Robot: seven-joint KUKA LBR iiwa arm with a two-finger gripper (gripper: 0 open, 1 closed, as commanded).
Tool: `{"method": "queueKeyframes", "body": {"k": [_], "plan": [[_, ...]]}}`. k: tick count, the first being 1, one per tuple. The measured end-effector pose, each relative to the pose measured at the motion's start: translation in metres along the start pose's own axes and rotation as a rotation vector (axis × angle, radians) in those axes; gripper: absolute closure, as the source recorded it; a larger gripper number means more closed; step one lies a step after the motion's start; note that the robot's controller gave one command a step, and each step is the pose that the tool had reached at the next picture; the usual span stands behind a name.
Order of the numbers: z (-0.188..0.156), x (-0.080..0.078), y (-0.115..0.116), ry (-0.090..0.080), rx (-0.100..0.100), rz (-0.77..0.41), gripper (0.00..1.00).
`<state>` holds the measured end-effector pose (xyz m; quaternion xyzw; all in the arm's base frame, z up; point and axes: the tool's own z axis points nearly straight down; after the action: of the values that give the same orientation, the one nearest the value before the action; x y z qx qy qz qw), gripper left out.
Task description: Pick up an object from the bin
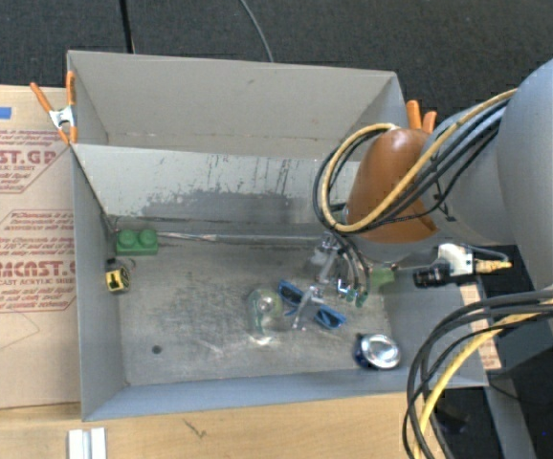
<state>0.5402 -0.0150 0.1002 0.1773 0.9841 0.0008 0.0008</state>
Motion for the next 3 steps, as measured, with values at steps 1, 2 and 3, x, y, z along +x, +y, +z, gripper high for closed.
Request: {"method": "queueKeyframes", "body": {"k": [1,2,3], "plan": [[0.001,0.019,-0.009,0.003,0.002,0.176,0.00],[0.028,0.006,-0.010,-0.003,0.000,0.217,0.00],[0.027,0.006,-0.010,-0.001,0.001,0.216,0.00]]}}
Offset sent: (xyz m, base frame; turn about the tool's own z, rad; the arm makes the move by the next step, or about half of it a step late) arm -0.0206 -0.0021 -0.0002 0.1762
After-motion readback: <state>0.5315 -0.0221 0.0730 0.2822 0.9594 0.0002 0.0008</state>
